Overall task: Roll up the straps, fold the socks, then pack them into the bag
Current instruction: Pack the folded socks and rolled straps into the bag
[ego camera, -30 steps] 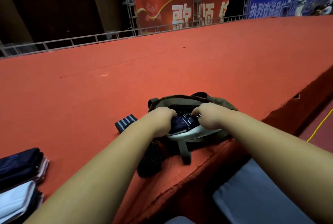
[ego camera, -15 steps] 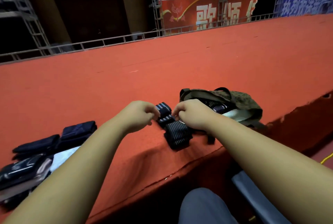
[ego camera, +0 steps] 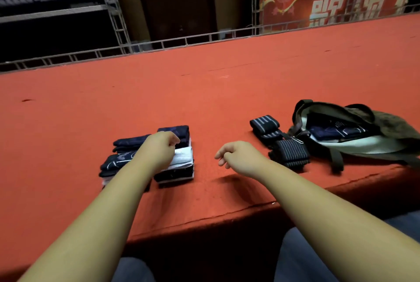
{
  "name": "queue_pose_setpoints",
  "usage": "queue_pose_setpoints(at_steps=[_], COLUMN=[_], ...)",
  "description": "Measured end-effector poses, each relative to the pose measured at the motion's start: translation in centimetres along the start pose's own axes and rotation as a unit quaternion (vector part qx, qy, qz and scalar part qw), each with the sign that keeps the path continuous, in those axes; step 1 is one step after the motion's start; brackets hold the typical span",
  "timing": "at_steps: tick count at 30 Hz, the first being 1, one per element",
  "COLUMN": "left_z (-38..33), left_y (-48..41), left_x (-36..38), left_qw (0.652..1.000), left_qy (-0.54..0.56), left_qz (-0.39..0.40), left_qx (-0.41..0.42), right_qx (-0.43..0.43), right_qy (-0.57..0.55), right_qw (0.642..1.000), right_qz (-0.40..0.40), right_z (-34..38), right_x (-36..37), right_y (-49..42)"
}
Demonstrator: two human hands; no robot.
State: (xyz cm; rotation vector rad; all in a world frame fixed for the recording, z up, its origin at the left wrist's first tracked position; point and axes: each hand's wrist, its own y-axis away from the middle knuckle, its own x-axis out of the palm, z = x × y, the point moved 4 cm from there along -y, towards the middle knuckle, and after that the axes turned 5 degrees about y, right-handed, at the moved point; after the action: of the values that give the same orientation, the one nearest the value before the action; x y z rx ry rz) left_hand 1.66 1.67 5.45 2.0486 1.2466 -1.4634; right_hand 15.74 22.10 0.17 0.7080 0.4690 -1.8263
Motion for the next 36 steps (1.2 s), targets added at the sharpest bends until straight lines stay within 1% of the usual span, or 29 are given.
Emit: queue_pose_setpoints(at_steps=[3, 6, 9, 12, 16, 19, 21, 24, 29, 32, 36], left_z=[2.6, 4.5, 5.4, 5.3, 4.3, 3.4, 2.9, 2.3, 3.6, 5.2, 6.1], left_y=[0.9, 1.8, 2.2, 1.9, 0.3, -1.2, -2.3, -3.8, -6.1, -6.8, -7.2], left_x=[0.7, 1.7, 2.5, 3.2, 3.6, 3.5, 3.6, 4.3, 5.4, 5.9, 6.1], left_qw=[1.000, 0.999, 1.000, 0.997, 0.984, 0.973, 0.965, 0.956, 0.939, 0.923, 0.907], left_qy=[0.004, 0.027, 0.008, -0.053, -0.153, -0.206, -0.235, -0.236, -0.251, -0.219, -0.176], left_qz=[0.012, 0.018, 0.014, 0.030, 0.053, 0.074, 0.103, 0.170, 0.235, 0.312, 0.373], left_qx=[-0.011, 0.003, 0.016, 0.041, 0.076, 0.075, 0.061, 0.028, -0.010, -0.052, -0.083], right_qx=[-0.006, -0.035, -0.064, -0.065, -0.064, -0.075, -0.084, -0.090, -0.078, -0.071, -0.055], right_qy=[-0.023, -0.025, -0.078, -0.107, -0.048, -0.072, -0.090, -0.103, -0.131, -0.143, -0.165], right_qw=[1.000, 0.999, 0.994, 0.991, 0.988, 0.986, 0.984, 0.982, 0.982, 0.982, 0.982], right_qz=[0.002, -0.025, -0.042, -0.056, -0.129, -0.128, -0.127, -0.130, -0.113, -0.098, -0.075], right_z=[0.4, 0.7, 0.8, 0.0, -0.5, -0.7, -1.1, -1.5, -1.6, -1.8, -1.9], right_x=[2.9, 5.0, 7.2, 9.4, 10.4, 10.7, 10.7, 10.8, 10.8, 10.8, 11.0], right_y=[-0.9, -1.9, -2.6, -3.1, -2.7, -3.2, -3.4, -3.5, -3.6, -3.7, -3.9])
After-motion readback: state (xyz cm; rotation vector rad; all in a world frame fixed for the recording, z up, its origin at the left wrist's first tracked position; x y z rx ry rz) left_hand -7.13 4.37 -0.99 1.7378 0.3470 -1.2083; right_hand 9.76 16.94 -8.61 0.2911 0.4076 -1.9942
